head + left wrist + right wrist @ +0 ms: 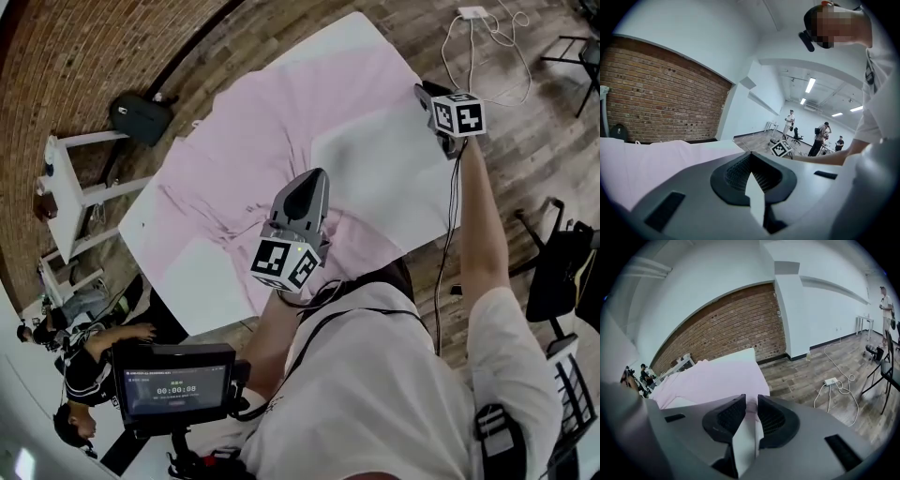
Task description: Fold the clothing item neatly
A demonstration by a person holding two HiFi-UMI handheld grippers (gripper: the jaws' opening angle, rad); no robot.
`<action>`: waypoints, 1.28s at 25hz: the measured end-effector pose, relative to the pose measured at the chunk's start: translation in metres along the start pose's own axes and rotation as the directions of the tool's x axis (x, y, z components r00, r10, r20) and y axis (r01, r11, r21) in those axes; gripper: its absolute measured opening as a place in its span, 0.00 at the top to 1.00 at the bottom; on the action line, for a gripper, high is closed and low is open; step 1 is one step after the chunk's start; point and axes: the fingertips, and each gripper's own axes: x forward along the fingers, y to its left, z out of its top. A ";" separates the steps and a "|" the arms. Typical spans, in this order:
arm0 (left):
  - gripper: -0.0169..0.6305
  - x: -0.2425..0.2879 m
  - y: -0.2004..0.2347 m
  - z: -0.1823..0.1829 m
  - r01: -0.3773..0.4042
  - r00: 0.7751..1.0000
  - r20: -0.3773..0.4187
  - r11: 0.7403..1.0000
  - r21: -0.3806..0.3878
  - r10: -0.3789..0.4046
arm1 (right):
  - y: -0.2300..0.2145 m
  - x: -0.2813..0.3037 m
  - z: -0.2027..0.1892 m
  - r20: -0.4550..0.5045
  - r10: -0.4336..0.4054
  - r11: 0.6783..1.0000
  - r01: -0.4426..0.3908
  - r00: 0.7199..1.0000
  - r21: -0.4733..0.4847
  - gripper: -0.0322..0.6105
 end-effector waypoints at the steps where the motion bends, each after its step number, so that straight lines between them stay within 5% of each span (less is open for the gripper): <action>1: 0.97 -0.001 0.002 -0.001 -0.004 1.000 0.000 1.000 -0.003 0.004 | 0.000 0.001 -0.001 -0.005 -0.003 1.000 0.003 1.000 -0.006 0.84; 4: 0.97 -0.004 0.009 -0.002 -0.019 1.000 0.009 1.000 -0.014 0.019 | 0.002 0.000 0.001 -0.004 -0.025 0.999 0.025 1.000 -0.041 0.91; 20: 0.97 -0.039 0.021 0.001 -0.040 0.998 0.037 0.999 -0.026 0.041 | 0.033 -0.025 0.029 0.077 -0.095 0.985 0.105 0.992 -0.135 0.92; 32: 0.97 -0.062 0.022 0.004 -0.031 0.998 0.062 0.999 -0.025 0.033 | 0.087 -0.044 0.076 0.207 -0.029 0.976 0.072 0.978 -0.204 0.92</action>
